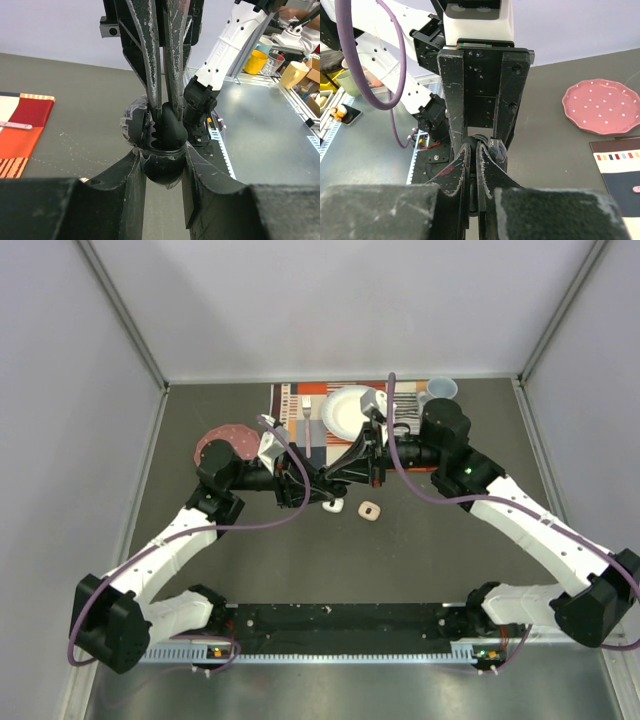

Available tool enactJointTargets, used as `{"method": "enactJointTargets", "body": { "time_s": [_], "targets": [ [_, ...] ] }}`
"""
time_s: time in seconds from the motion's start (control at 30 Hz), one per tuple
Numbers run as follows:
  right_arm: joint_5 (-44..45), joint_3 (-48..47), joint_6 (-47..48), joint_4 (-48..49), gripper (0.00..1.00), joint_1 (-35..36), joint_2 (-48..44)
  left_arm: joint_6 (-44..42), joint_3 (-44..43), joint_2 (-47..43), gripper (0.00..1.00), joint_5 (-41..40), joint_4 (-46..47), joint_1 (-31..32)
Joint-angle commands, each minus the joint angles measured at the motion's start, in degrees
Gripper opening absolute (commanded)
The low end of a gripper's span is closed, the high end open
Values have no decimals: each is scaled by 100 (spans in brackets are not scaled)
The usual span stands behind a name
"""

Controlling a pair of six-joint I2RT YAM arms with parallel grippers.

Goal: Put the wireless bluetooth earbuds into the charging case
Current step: Insert the left earbud into the left side groove of the charging case.

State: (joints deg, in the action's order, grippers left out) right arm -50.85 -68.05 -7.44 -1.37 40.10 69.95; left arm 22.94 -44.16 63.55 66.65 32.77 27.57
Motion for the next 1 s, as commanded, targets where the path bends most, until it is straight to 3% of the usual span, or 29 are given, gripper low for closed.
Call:
{"method": "enactJointTargets", "body": {
  "time_s": [0.0,0.5,0.97],
  "targets": [
    [-92,-173,208,-144,0,209,124,62,-207,-71,0,-161,344,82],
    [14,-191,551,-751,0,227,97,53,-57,-308,0,-671,590,73],
    [31,-314,850,-1041,0,253,255,88,-172,-326,0,-610,633,73]
  ]
}}
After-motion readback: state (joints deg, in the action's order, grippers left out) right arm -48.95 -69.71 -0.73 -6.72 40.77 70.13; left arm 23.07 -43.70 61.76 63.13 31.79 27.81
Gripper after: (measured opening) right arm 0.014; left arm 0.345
